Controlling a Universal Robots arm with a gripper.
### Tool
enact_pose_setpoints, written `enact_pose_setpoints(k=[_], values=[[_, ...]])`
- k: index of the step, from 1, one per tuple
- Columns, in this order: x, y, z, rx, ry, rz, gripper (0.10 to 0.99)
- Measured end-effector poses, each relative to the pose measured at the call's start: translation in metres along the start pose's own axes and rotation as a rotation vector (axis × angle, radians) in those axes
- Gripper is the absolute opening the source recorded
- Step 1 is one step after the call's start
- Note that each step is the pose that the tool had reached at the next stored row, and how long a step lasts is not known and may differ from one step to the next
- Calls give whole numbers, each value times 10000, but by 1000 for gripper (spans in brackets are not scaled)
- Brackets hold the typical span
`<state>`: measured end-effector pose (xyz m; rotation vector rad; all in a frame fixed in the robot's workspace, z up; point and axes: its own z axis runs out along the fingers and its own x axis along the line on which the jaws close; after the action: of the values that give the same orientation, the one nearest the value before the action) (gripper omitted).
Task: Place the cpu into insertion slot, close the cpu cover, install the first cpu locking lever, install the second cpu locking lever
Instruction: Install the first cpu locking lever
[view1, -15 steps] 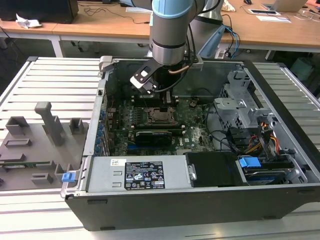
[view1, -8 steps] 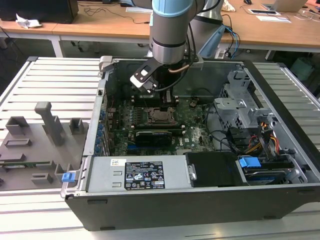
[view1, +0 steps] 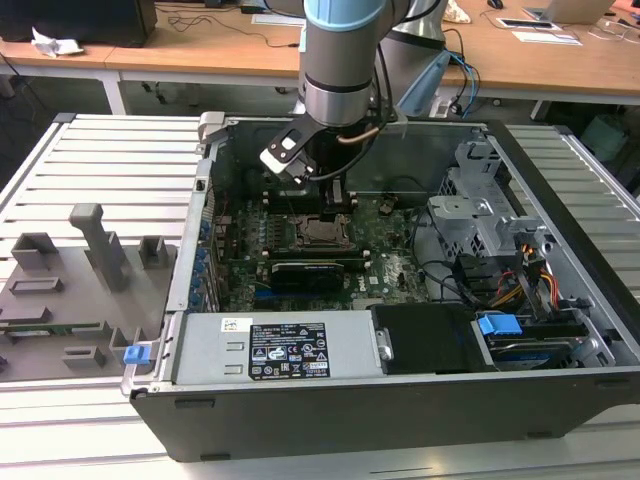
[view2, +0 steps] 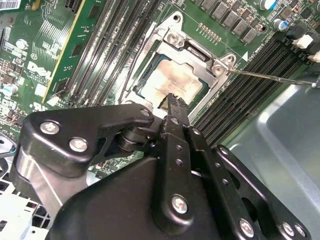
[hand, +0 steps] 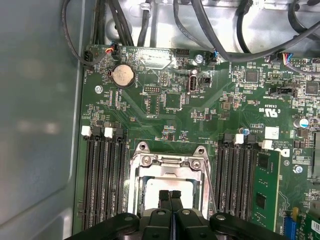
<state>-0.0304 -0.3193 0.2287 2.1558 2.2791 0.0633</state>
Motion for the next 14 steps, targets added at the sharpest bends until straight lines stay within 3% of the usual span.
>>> enact_pose_setpoints(k=[14], values=[[2,3,-101,0,-3,7,110]])
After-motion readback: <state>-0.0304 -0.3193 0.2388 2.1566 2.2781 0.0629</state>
